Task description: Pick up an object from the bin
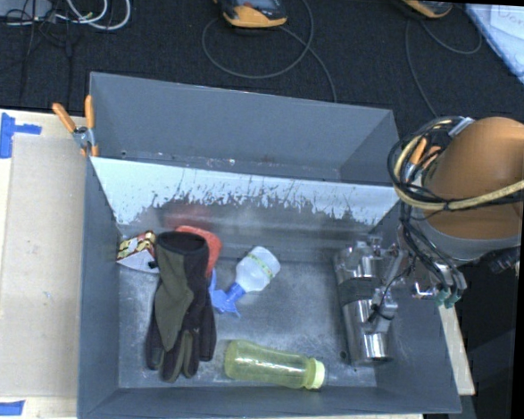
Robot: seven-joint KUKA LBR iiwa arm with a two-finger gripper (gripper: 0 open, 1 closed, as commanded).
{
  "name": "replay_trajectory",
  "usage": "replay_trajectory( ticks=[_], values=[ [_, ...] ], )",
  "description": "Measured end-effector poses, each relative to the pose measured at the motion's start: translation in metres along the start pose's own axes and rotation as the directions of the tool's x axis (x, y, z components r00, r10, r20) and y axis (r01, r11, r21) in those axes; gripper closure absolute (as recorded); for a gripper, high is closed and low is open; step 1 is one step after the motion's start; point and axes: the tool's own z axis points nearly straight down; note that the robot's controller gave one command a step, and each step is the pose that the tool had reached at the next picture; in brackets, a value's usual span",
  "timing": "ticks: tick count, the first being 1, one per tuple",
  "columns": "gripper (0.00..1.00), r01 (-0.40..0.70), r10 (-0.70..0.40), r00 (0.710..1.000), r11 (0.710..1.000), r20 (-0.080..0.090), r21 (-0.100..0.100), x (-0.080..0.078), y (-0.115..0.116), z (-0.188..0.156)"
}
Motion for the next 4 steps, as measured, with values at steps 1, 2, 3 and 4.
replay_trajectory(
  ticks=[1, 2, 3, 4],
  values=[
    [0.0, 0.002, -0.002, 1.0, 1.0, 0.008, 0.001, -0.001, 0.0, -0.004],
    [0.0, -0.016, 0.016, 1.0, 1.0, 0.008, 0.0, 0.016, 0.03, 0.071],
    [0.0, 0.125, -0.125, 0.992, 0.992, 0.005, 0.001, 0.013, 0.083, 0.086],
    [0.0, 0.061, -0.061, 0.998, 0.998, 0.001, 0.001, 0.05, 0.124, 0.113]
  ],
)
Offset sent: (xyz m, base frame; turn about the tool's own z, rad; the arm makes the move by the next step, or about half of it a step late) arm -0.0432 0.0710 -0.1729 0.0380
